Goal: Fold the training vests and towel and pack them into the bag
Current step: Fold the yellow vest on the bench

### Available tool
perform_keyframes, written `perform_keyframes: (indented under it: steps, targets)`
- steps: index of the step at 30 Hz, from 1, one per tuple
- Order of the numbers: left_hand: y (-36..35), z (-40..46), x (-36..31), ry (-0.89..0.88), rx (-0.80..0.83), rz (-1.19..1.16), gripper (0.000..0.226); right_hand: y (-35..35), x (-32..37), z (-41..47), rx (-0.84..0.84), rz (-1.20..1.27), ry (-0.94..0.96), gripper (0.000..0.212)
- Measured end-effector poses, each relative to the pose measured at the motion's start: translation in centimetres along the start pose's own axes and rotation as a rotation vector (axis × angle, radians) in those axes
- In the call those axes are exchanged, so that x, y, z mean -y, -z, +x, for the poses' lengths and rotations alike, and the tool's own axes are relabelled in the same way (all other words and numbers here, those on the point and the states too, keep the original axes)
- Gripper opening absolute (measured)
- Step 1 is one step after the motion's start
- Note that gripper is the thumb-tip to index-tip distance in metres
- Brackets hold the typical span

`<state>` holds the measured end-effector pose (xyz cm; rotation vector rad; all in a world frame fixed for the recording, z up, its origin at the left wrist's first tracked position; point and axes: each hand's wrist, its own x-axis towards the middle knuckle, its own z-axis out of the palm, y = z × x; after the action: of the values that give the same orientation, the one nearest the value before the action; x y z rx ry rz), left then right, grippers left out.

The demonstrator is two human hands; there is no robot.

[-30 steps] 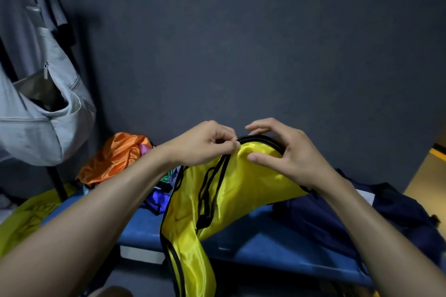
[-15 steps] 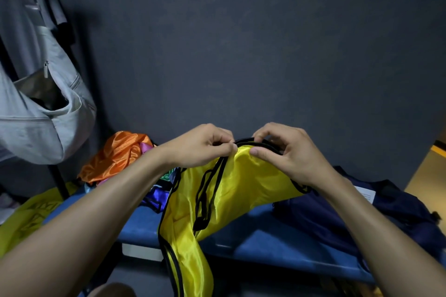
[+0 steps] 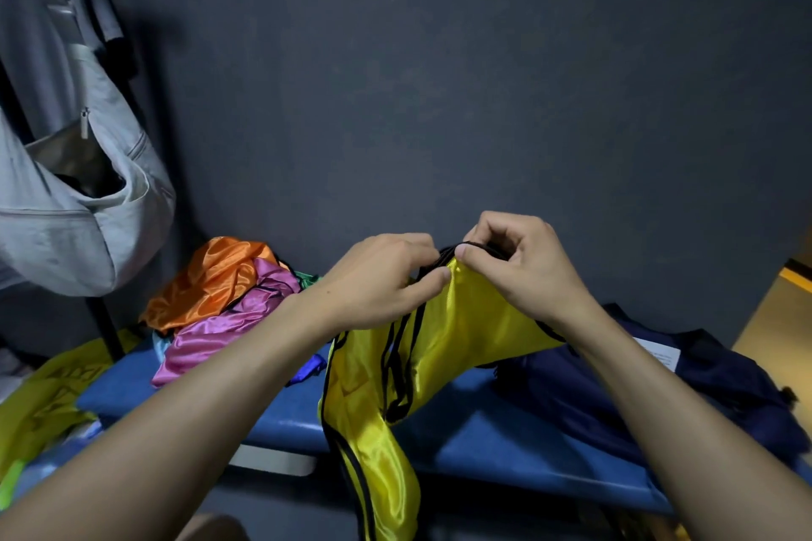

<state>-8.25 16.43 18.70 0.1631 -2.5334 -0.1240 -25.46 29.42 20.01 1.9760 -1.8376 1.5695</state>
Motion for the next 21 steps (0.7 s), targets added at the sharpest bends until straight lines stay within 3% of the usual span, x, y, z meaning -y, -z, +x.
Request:
perform_keyframes:
  steps: [6,10,12,15,21]
  targets:
    - [0.4,0.0,0.5,-0.068,0.047,-0.032,0.038,1.8,0.6,0.1,0.177,0.111,-0.079,0.020]
    - [0.5,0.2,0.7,-0.086,0.042,-0.066,0.035,2.0,1.0,0.7,0.316,0.028,-0.151,0.017]
    - [0.5,0.4,0.9,-0.095,0.039,-0.101,0.033,1.9,1.4,1.1,0.322,-0.050,-0.148,0.009]
    - [0.6,0.3,1.4,-0.068,0.026,-0.200,0.025,2.0,1.4,2.0,0.303,-0.164,-0.169,0.013]
    - [0.4,-1.0,3.9,0.170,-0.045,-0.346,0.014,2.8,-0.4,2.9,0.240,-0.351,-0.286,0.020]
